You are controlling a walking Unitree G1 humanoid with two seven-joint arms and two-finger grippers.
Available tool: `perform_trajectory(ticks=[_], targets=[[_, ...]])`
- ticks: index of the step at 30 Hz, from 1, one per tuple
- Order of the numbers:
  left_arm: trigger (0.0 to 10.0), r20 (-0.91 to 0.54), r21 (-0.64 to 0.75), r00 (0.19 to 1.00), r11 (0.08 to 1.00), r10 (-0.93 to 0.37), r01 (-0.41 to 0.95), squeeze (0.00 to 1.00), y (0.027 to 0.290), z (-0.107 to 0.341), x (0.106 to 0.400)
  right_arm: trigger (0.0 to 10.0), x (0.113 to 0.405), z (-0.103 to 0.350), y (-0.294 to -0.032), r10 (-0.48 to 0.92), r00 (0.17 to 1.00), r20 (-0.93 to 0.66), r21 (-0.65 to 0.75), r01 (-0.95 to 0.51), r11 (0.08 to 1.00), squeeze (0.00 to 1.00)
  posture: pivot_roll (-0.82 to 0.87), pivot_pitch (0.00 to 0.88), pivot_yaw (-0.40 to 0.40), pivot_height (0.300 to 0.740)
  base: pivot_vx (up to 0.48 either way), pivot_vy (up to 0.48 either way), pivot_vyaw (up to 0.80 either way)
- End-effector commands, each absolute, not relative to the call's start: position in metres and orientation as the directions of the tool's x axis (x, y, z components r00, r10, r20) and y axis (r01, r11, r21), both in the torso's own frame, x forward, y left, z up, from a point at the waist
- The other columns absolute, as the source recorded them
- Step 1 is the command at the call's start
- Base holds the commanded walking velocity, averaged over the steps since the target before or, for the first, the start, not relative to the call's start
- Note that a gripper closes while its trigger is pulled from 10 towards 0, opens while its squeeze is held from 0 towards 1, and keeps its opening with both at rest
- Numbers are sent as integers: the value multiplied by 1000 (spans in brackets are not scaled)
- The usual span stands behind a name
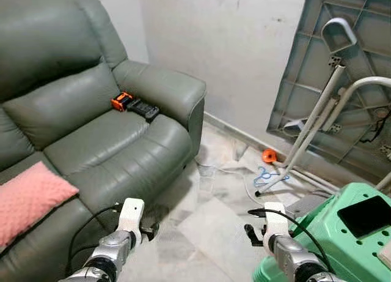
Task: Move the pillow to the sofa
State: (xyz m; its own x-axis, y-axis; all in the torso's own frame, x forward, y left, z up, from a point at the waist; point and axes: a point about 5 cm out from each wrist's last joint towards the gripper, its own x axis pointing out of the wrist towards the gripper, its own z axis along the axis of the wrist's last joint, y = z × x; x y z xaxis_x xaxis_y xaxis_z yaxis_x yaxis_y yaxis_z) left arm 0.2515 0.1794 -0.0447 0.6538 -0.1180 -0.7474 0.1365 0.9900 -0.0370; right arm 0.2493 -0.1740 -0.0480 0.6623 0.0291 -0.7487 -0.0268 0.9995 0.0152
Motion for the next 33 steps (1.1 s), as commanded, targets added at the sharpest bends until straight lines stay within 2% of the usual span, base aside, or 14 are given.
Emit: perform_trajectory(ticks=[1,8,14,17,23,33], targets=[[10000,-752,-24,654,995,-81,96,0,189,-43,252,10000,251,-47,-172,26,669,-743,19,-18,1000,0,-46,0,27,740,0,0,0],[10000,-773,33,633,993,-45,111,0,198,-47,246,10000,246,-50,-179,4,652,-758,-20,-30,999,0,-53,0,27,740,0,0,0],[10000,-802,38,596,995,-27,96,0,204,-57,229,10000,233,-58,-187,-13,624,-781,-25,-10,1000,0,-57,0,26,740,0,0,-750],[10000,-814,34,581,998,-7,59,0,209,-61,221,10000,217,-66,-194,-29,592,-806,-56,-27,998,0,-59,0,24,740,0,0,-731],[10000,-815,20,580,999,1,26,0,209,-63,218,10000,207,-71,-198,-40,569,-821,-77,-40,996,0,-60,0,21,740,0,0,-728],[10000,-824,32,566,999,19,12,0,210,-65,214,10000,215,-70,-179,-15,582,-813,-74,-78,994,0,-67,0,23,740,0,0,-719]])
